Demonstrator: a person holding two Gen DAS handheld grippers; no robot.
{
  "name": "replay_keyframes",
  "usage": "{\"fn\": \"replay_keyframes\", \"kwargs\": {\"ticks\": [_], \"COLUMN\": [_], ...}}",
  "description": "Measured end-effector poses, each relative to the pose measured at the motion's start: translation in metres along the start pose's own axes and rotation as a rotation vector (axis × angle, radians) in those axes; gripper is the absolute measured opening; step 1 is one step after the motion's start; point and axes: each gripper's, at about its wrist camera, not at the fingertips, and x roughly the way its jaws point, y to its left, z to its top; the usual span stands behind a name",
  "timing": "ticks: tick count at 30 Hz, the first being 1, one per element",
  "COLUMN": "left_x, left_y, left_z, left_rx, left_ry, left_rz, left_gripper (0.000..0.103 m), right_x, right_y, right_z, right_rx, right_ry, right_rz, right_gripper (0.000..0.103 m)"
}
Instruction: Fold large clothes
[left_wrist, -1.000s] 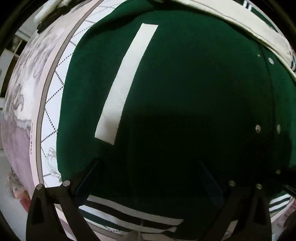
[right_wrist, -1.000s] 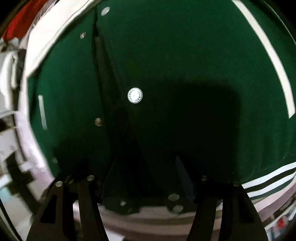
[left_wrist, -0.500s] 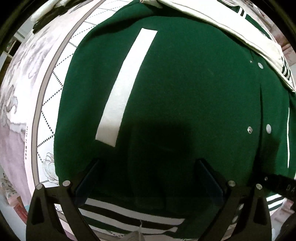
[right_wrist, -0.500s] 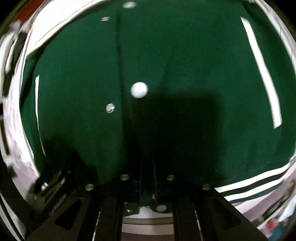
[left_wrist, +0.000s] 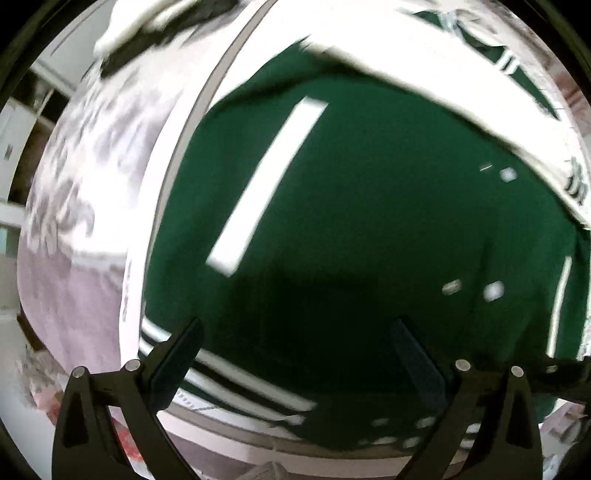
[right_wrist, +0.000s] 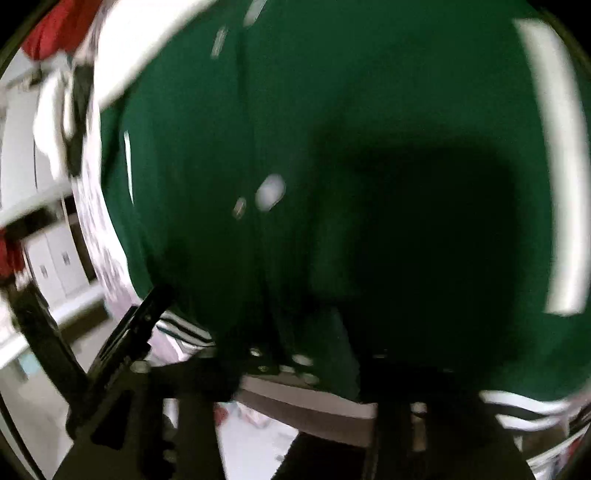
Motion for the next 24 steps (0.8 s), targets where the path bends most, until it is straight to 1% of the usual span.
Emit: {"fn": "replay_keyframes", "kwargs": {"ticks": [1, 2, 3, 4, 6, 7, 8, 9, 11, 13, 14, 16, 17, 18, 19, 20, 21, 23, 24], "left_x": [-0.005, -0.007, -0.008, -0.01, 0.003, 0.013, 0.026, 0.037, 0.058, 0.06, 0.06, 0.061, 0.062, 0.062, 0.063, 0.062, 0.065, 0.068, 0.068], "left_y": [-0.019, -0.033, -0.052, -0.06, -0.096, -0.107, -0.124, -0.131, -0.14, -0.136, -0.134, -0.128, -0.125, -0.124, -0.123, -0.124, -0.117, -0.114, -0.113], "left_z": [0.006, 0.012, 0.02, 0.021, 0.04, 0.05, 0.058, 0.062, 0.062, 0.06, 0.06, 0.058, 0.057, 0.056, 0.056, 0.056, 0.059, 0.063, 0.062], "left_rx": [0.016, 0.031, 0.05, 0.059, 0.083, 0.092, 0.104, 0.11, 0.113, 0.068, 0.046, 0.002, -0.025, -0.04, -0.051, -0.059, -0.06, -0.065, -0.073], "left_ry": [-0.019, -0.032, -0.04, -0.044, -0.057, -0.057, -0.059, -0.051, -0.017, -0.037, -0.032, -0.025, -0.023, -0.021, -0.02, -0.019, -0.02, -0.024, -0.025], "left_rz": [-0.007, -0.014, -0.021, -0.024, -0.004, 0.013, 0.048, 0.08, 0.115, 0.104, 0.094, 0.073, 0.062, 0.058, 0.059, 0.068, 0.076, 0.091, 0.093], "left_gripper": [0.103, 0.103, 0.103, 0.103, 0.103, 0.103, 0.103, 0.103, 0.103, 0.103, 0.103, 0.103, 0.103, 0.103, 0.103, 0.103, 0.103, 0.103, 0.103], "right_x": [-0.017, -0.044, -0.065, -0.091, -0.125, -0.145, -0.16, -0.175, -0.184, -0.181, -0.175, -0.169, -0.175, -0.177, -0.184, -0.189, -0.191, -0.19, -0.191], "right_y": [-0.011, -0.029, -0.044, -0.065, -0.101, -0.122, -0.139, -0.158, -0.177, -0.195, -0.198, -0.205, -0.216, -0.222, -0.241, -0.258, -0.266, -0.277, -0.275], "right_z": [-0.003, -0.004, 0.002, 0.004, 0.01, 0.028, 0.042, 0.066, 0.106, 0.152, 0.173, 0.195, 0.198, 0.202, 0.202, 0.198, 0.196, 0.195, 0.196], "right_rx": [0.02, 0.055, 0.078, 0.126, 0.176, 0.186, 0.184, 0.175, 0.146, 0.101, 0.055, 0.022, 0.05, 0.082, 0.14, 0.195, 0.213, 0.215, 0.207], "right_ry": [-0.038, -0.09, -0.116, -0.159, -0.212, -0.238, -0.254, -0.276, -0.283, -0.253, -0.239, -0.225, -0.26, -0.278, -0.278, -0.285, -0.284, -0.257, -0.246], "right_rz": [-0.011, -0.029, -0.038, -0.05, -0.074, -0.098, -0.119, -0.147, -0.173, -0.163, -0.158, -0.149, -0.116, -0.094, -0.028, 0.009, 0.024, 0.053, 0.045], "right_gripper": [0.055, 0.055, 0.055, 0.055, 0.055, 0.055, 0.055, 0.055, 0.055, 0.055, 0.055, 0.049, 0.031, 0.027, 0.026, 0.024, 0.02, 0.019, 0.02]}}
